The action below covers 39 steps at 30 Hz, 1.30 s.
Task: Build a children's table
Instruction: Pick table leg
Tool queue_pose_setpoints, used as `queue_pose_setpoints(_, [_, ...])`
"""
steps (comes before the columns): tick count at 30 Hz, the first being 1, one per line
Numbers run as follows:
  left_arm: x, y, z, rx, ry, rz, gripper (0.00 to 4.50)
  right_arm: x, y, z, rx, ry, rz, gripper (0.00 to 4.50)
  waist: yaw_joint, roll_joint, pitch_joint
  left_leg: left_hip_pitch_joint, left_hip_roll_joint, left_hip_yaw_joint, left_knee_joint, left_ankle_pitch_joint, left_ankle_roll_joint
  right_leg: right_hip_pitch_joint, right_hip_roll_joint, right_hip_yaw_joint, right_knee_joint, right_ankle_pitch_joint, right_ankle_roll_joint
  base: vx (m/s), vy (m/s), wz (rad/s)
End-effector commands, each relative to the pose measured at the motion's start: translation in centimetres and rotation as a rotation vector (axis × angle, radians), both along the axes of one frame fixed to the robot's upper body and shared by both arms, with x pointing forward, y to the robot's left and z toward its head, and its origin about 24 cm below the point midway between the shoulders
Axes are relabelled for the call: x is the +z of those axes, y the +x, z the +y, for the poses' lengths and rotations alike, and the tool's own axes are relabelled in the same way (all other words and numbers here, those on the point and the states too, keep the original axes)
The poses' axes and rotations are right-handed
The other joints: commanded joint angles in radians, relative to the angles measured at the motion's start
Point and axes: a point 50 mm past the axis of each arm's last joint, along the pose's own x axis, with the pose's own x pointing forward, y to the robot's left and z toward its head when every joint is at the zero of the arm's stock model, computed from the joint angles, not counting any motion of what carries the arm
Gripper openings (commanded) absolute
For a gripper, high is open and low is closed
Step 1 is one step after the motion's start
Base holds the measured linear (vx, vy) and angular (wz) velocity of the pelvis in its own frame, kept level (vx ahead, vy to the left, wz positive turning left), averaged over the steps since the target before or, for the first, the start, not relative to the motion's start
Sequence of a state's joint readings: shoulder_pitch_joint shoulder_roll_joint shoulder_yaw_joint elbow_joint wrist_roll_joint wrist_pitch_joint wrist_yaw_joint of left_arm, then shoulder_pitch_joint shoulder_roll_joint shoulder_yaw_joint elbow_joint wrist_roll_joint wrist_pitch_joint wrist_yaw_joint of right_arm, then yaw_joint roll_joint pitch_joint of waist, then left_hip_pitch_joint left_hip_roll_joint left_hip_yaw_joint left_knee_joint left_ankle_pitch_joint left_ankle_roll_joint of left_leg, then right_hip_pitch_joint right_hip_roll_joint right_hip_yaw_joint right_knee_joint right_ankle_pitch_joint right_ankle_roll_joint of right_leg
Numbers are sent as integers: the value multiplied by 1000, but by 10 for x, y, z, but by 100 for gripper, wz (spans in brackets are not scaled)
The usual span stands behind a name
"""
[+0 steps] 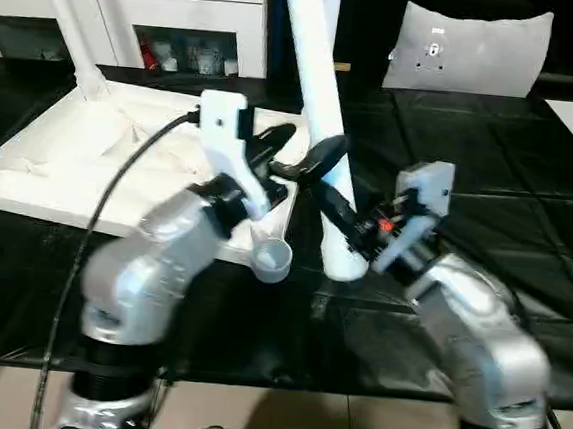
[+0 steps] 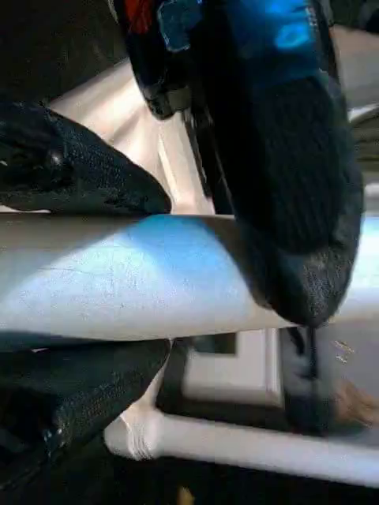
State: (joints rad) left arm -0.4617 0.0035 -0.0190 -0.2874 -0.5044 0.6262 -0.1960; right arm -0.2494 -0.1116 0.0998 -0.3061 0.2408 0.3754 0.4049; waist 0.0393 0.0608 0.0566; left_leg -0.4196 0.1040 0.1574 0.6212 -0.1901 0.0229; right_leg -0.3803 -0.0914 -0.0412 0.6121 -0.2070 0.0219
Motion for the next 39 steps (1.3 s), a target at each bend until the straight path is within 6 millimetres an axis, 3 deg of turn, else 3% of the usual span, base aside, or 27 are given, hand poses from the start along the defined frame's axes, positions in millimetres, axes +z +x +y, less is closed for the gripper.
queue_pose_setpoints(1, [-4,1,1,40,4,12,413,2,0,-1,-42,-34,-61,184,-3,-14,-62,33,108,-45,-98,-269,-56,32,-70,43,-70,-147,-185,0,0,0])
queue_pose_setpoints(13, [-2,-2,-12,23,-102,58,413,-3,2,4,-87,-60,-139,184,-7,-14,-68,29,108,-44,-87,-196,35,37,-67,40,-63,-52,-231,0,0,0])
queue_pose_setpoints(20, [-3,-8,-20,-76,-190,122,413,-3,3,9,-55,-76,-166,184,-7,-15,-65,30,108,-43,-89,-226,31,36,-64,40,-64,-82,-240,0,0,0])
queue_pose_setpoints(27, [2,-4,-14,-55,-285,141,413,-2,4,12,-50,-92,-192,184,-9,-20,-65,30,107,-42,-88,-231,32,36,-66,40,-66,-104,-231,0,0,0])
queue_pose_setpoints(32, [-2,-4,-12,-62,-259,146,413,-2,5,13,-36,-106,-203,184,-8,-19,-67,30,108,-42,-86,-204,46,37,-65,40,-65,-84,-230,0,0,0])
queue_pose_setpoints(37, [-3,-4,-12,-66,-255,150,413,-2,5,15,-18,-117,-210,184,-9,-19,-66,31,108,-41,-87,-226,42,36,-64,40,-65,-89,-228,0,0,0])
queue_pose_setpoints(39, [-3,-4,-12,-66,-254,150,373,-2,5,16,-14,-119,-211,184,-9,-21,-65,31,109,-41,-88,-231,39,35,-64,40,-66,-97,-226,0,0,0])
